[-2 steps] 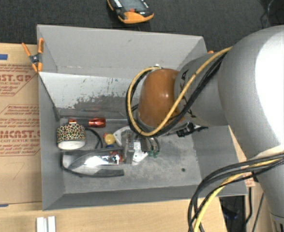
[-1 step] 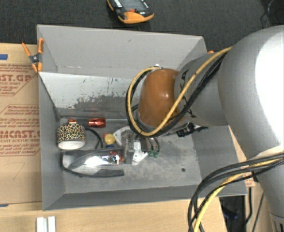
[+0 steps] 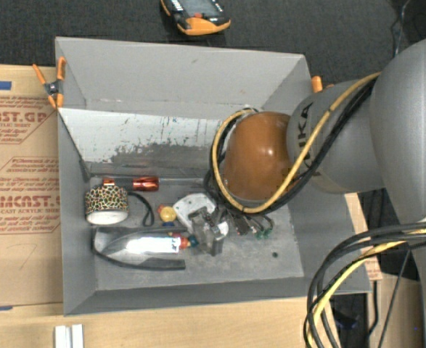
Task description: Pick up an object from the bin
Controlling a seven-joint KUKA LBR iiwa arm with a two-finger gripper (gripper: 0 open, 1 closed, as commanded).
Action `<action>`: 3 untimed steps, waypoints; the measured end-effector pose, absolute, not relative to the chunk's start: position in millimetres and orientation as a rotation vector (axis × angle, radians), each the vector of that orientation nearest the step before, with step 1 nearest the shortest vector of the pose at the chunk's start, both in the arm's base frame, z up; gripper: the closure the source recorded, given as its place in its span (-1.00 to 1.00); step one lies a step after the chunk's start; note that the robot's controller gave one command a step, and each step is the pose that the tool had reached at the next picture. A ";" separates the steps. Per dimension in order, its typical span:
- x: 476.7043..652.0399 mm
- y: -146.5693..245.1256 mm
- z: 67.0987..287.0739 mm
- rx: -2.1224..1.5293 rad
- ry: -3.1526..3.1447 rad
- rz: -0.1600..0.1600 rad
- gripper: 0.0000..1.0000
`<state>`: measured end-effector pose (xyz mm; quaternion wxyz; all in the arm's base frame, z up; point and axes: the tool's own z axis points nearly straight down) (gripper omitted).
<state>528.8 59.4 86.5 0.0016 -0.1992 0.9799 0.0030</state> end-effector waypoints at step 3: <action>568.8 111.8 70.9 -0.543 3.086 0.001 -1.00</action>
Offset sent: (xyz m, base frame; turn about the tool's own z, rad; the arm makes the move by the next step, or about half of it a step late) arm 0.0000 0.0000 0.0000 0.0000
